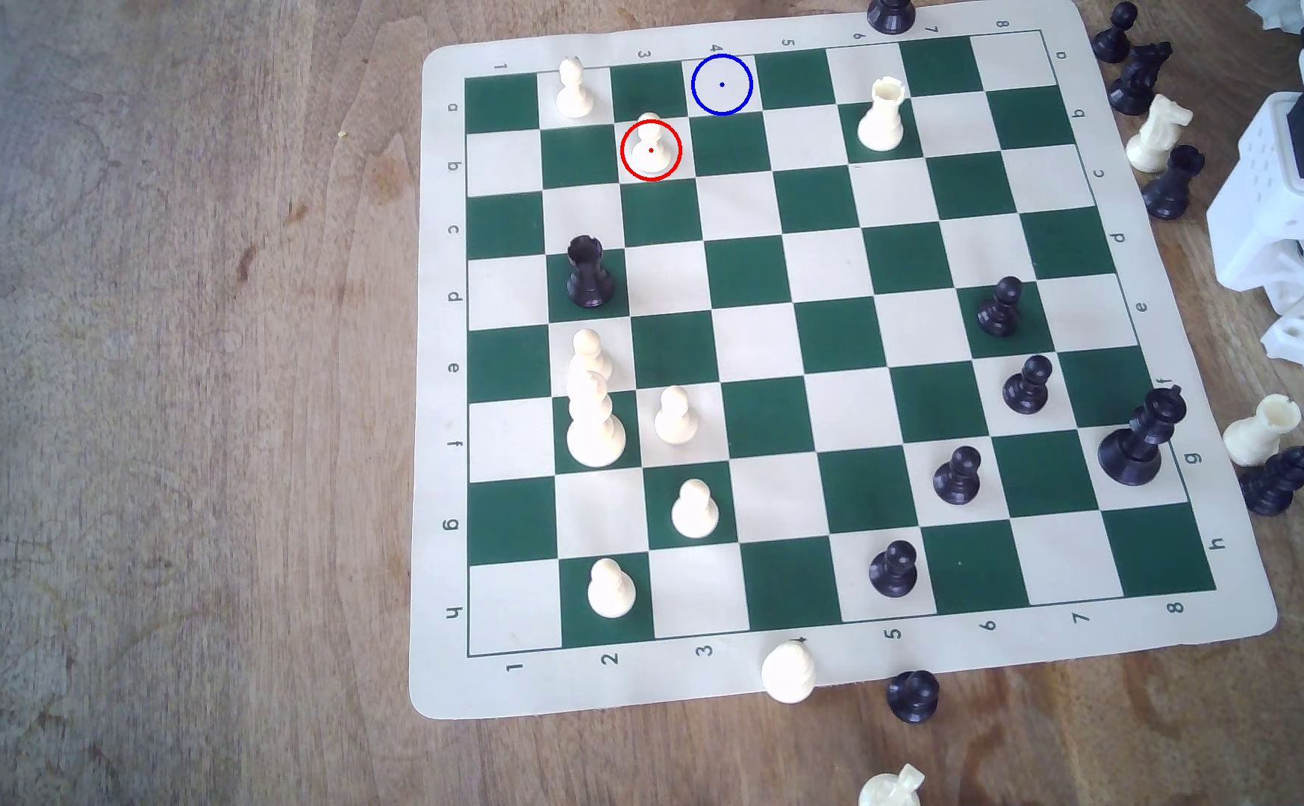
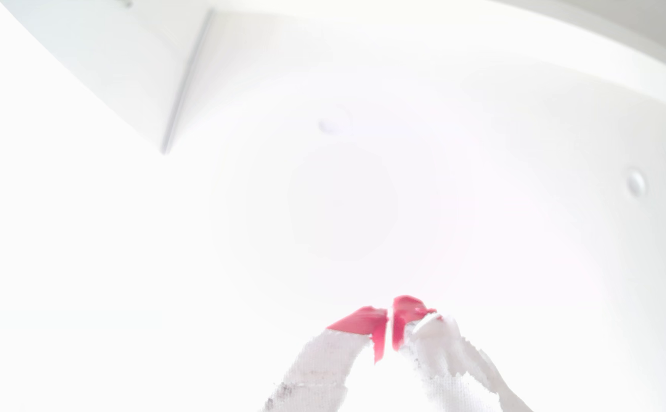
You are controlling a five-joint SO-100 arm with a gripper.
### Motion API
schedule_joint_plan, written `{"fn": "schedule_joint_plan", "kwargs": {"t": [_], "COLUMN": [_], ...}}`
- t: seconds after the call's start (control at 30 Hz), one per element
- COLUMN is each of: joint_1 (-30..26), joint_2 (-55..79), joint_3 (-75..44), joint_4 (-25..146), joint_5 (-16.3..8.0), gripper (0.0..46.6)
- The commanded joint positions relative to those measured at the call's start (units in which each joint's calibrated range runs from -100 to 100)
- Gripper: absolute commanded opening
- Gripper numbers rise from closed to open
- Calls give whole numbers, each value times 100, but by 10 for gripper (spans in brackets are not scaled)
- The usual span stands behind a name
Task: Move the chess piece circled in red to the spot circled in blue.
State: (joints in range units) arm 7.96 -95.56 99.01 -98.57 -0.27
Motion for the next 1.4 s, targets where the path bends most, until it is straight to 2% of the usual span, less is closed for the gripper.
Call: {"fn": "schedule_joint_plan", "kwargs": {"t": [0.0,0.63,0.73,0.8,0.9,1.0,1.03,1.1,1.37], "joint_1": [29,29,44,44,-558,-660,-660,-660,-644], "joint_2": [-20,-20,-28,-28,-28,-28,-20,-20,-20], "joint_3": [90,90,90,90,99,99,99,90,90], "joint_4": [-111,-111,856,2248,3599,5229,5753,6843,8178], "joint_5": [20,15,15,-10,20,34,313,591,552], "gripper": [2,2,2,2,1,1,1,1,13]}}
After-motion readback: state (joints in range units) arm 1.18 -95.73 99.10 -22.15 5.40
